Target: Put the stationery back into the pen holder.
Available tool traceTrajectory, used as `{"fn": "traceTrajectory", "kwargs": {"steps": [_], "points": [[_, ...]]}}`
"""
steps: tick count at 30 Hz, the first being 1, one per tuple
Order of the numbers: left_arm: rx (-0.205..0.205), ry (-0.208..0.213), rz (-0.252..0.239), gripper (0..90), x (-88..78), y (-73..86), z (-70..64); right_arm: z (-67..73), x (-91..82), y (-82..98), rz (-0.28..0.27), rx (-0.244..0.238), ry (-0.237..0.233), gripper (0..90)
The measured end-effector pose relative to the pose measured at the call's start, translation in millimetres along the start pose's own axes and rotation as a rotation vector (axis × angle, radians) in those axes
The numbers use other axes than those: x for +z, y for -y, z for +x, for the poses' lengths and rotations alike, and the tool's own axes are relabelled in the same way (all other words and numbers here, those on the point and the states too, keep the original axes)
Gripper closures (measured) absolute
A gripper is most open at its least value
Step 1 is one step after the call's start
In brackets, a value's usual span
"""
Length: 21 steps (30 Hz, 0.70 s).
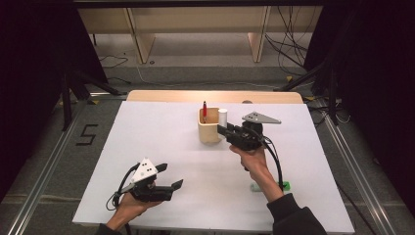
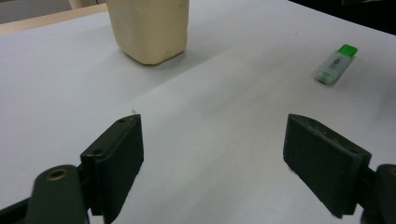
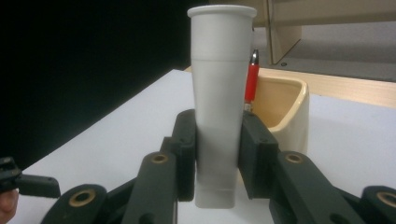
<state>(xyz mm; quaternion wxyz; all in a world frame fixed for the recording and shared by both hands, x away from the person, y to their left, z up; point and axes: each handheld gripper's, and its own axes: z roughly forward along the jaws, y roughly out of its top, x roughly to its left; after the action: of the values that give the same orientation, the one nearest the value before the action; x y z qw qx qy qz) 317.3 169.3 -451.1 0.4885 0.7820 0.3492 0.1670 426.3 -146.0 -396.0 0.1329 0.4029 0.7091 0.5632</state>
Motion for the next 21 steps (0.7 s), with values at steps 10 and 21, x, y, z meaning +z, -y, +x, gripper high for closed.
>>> {"fn": "traceTrajectory", "kwargs": {"steps": [10,21], "points": [[-0.007,-0.017,-0.006,19.8,-3.3,2.3,3.5,-3.1,25.1,-12.9,-0.002,0.018,0.035,70.5],[-0.019,-0.021,-0.021,19.7,-5.3,4.5,4.0,-7.8,44.2,-28.6,-0.002,0.021,0.067,70.6]]}}
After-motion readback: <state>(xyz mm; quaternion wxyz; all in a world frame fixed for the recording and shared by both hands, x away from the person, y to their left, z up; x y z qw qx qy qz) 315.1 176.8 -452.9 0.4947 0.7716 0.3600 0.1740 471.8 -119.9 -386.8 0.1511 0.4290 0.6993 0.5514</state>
